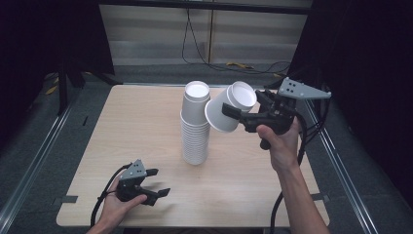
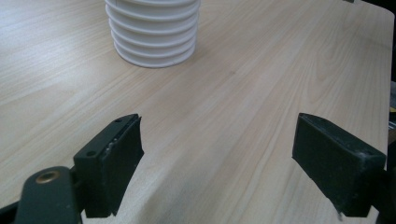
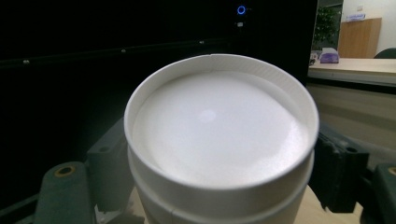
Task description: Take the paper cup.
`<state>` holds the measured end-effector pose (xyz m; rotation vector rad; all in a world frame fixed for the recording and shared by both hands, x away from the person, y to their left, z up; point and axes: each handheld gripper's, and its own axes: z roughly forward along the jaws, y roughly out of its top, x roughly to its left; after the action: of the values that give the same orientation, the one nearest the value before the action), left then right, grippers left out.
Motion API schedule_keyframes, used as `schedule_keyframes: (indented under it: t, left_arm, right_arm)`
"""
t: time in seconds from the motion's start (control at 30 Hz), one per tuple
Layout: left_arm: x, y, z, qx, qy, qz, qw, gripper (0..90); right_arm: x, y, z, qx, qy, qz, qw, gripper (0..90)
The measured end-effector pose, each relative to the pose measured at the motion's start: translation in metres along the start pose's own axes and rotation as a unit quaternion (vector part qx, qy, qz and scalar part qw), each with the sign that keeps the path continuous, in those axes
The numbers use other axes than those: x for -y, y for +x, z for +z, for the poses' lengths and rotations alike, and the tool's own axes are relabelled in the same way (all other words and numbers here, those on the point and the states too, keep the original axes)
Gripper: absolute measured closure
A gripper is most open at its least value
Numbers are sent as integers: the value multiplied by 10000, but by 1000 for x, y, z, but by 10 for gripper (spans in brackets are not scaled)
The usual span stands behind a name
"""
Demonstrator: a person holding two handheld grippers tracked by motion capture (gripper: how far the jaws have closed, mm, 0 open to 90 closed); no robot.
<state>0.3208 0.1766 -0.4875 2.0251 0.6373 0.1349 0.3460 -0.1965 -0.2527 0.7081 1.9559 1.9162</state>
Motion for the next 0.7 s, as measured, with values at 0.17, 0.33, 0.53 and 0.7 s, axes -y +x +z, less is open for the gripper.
schedule_keyframes:
  t: [0.17, 0.33, 0.53, 0.7]
  left_arm:
    - [-5, 5, 2, 42, -75, -87, 9999, 160]
    - [-15, 7, 2, 63, -206, -27, 9998, 162]
    - [-28, 3, 1, 194, -368, 114, 9991, 165]
    - [-39, 1, 6, 254, -439, 299, 9983, 164]
  right_arm:
    - [21, 2, 1, -44, 232, 57, 9997, 215]
    - [39, -1, 1, -53, 335, 153, 9993, 215]
    - [57, -5, -1, -56, 361, 246, 9990, 216]
    - [71, -8, -1, -62, 480, 359, 9982, 216]
